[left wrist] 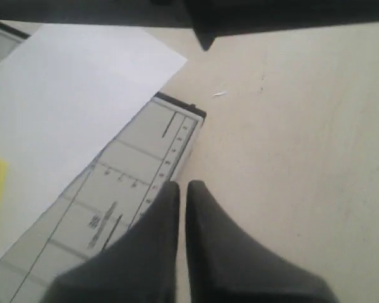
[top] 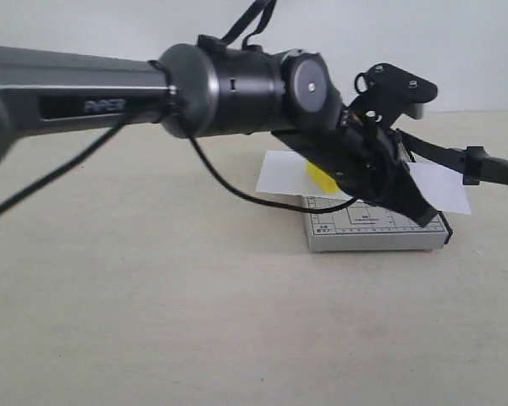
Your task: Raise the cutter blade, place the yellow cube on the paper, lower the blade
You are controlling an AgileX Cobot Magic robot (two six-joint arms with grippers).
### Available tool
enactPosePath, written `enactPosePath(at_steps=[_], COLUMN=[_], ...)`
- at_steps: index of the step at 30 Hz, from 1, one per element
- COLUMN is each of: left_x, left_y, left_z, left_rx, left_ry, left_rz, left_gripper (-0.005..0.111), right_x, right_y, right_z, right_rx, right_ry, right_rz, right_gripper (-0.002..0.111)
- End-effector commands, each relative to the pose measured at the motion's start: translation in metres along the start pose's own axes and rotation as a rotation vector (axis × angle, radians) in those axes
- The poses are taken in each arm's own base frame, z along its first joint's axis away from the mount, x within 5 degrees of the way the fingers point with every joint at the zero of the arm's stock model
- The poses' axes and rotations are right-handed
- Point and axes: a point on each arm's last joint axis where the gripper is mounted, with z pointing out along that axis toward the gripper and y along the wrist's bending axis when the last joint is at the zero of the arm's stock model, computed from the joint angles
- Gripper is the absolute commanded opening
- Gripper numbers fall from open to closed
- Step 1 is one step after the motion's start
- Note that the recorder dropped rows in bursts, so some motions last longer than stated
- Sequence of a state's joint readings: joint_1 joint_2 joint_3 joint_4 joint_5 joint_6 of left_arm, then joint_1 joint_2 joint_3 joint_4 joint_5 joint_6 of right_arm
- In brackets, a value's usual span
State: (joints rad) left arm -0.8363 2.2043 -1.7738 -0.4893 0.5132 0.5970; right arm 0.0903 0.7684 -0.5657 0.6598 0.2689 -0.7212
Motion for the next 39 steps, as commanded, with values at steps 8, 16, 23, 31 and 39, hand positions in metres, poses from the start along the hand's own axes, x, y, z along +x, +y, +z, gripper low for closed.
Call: enactPosePath(at_steps=[8,16,23,31,39], left_x=[0.111,0.216,0.259,0.305,0.308], left_y=[-0.003,-0.003,-0.023,-0.044,-0.053], left_z=[-0.152,-0.241,-0.295,-0.315,-0.320], left_rx=[-0.414,-0.610,-0.735,-0.926,-0.986], left_ry=[-0.276,-0.373,-0.589,-0.673,-0.593], left_rz=[-0.073,-0.368,-0.478,-0.330,-0.123], left_gripper=[0.004,0.004,0.004,0.004,0.004], right_x=[-0.007,0.010,0.022,0.015,0.022], right_y=[-0.006,-0.005,-0.007,-0.015,-0.016], right_z=[0.000,0.027,0.045,0.049,0.058], right_rx=[0.062,0.009,0.001,0.081,0.076], right_ry=[-0.066,0.102,0.187,0.110,0.157], right_rz=[-0.010,0.010,0.023,0.002,-0.008], right_gripper=[0.039,0.039,0.050,0.063,0.063])
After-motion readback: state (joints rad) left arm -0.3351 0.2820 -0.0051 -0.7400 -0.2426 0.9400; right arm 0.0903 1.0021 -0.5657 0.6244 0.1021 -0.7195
